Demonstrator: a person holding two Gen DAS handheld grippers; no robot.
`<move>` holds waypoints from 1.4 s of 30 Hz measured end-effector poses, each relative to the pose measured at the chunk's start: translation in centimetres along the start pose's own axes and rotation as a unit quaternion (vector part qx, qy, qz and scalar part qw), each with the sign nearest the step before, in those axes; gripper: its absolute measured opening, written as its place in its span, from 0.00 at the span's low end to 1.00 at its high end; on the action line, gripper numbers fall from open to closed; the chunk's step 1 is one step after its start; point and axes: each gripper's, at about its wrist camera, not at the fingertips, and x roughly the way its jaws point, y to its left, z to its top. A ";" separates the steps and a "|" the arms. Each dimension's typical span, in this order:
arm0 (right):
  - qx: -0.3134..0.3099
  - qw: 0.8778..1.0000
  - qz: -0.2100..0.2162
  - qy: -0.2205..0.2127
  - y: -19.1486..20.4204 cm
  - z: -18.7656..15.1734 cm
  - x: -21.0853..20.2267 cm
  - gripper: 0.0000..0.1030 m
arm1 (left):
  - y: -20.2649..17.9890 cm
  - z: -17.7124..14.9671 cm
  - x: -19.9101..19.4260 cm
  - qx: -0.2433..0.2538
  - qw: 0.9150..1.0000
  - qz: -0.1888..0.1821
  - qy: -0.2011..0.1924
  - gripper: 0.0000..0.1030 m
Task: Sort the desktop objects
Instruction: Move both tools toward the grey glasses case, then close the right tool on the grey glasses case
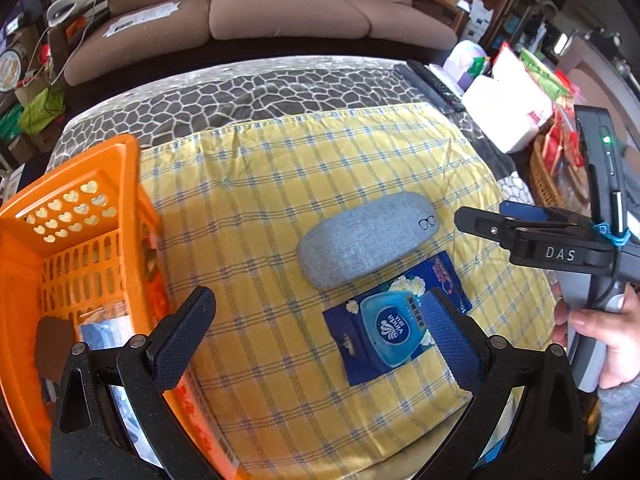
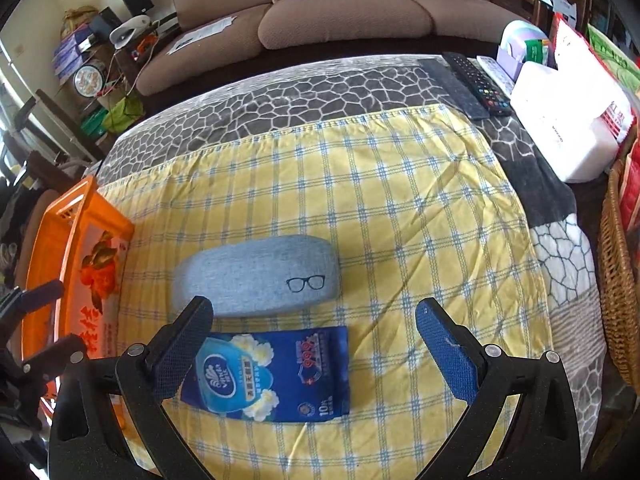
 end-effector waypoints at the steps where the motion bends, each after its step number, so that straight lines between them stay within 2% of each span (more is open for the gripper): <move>1: 0.005 1.000 0.007 0.002 -0.2 0.1 0.5 1.00 | -0.5 0.2 0.7 0.003 1.000 -0.002 0.005 1.00; 4: 0.021 0.999 0.028 0.008 -1.3 0.5 1.9 1.00 | -1.6 0.8 2.8 0.010 1.000 0.005 0.016 0.97; 6: 0.034 0.999 0.034 0.012 -2.0 0.7 2.9 1.00 | -2.0 1.1 4.0 0.009 0.999 0.020 0.023 0.75; 8: 0.043 0.998 0.035 0.015 -2.7 0.9 3.8 0.99 | -2.2 1.2 5.2 0.004 0.999 0.014 0.034 0.74; 11: 0.050 0.997 0.059 0.009 -3.4 1.1 4.4 0.90 | -2.5 1.2 6.9 0.010 0.999 0.023 0.048 0.74; 16: 0.054 0.994 0.097 0.012 -3.6 1.4 5.3 0.70 | -2.0 1.2 8.7 0.000 0.998 0.026 0.059 0.74; 19: 0.050 0.992 0.112 0.022 -3.2 1.4 6.2 0.58 | -1.5 1.3 9.5 -0.014 0.998 0.010 0.067 0.75; 20: 0.050 0.992 0.116 0.026 -3.1 1.3 6.6 0.57 | -1.4 1.4 9.6 -0.019 0.998 0.005 0.067 0.75; 31: 0.076 0.987 0.134 0.036 -3.1 0.9 7.1 0.56 | -1.2 1.5 9.5 -0.031 0.998 -0.008 0.055 0.71; 32: 0.076 0.988 0.132 0.037 -3.1 0.9 7.1 0.56 | -1.2 1.5 9.6 -0.034 0.998 -0.008 0.054 0.72; 33: 0.074 0.988 0.128 0.040 -3.0 0.8 7.0 0.57 | -1.2 1.5 9.7 -0.038 0.998 -0.006 0.055 0.76; 34: 0.075 0.988 0.125 0.043 -3.0 0.8 7.1 0.59 | -1.0 1.5 9.9 -0.045 0.997 -0.002 0.059 0.82; 35: 0.081 0.987 0.126 0.051 -3.1 0.7 7.3 0.69 | -0.9 1.5 10.3 -0.052 0.996 -0.004 0.068 0.87; 36: 0.090 0.985 0.136 0.062 -3.2 0.6 7.8 0.73 | -0.8 1.4 10.5 -0.059 0.996 -0.019 0.069 0.84; 38: 0.104 0.981 0.150 0.058 -3.4 0.3 8.0 0.68 | -0.9 1.3 10.5 -0.062 0.996 -0.027 0.066 0.83; 42: 0.103 0.983 0.145 0.046 -3.3 0.0 7.6 0.66 | -0.7 1.3 9.9 -0.070 0.995 -0.035 0.058 0.82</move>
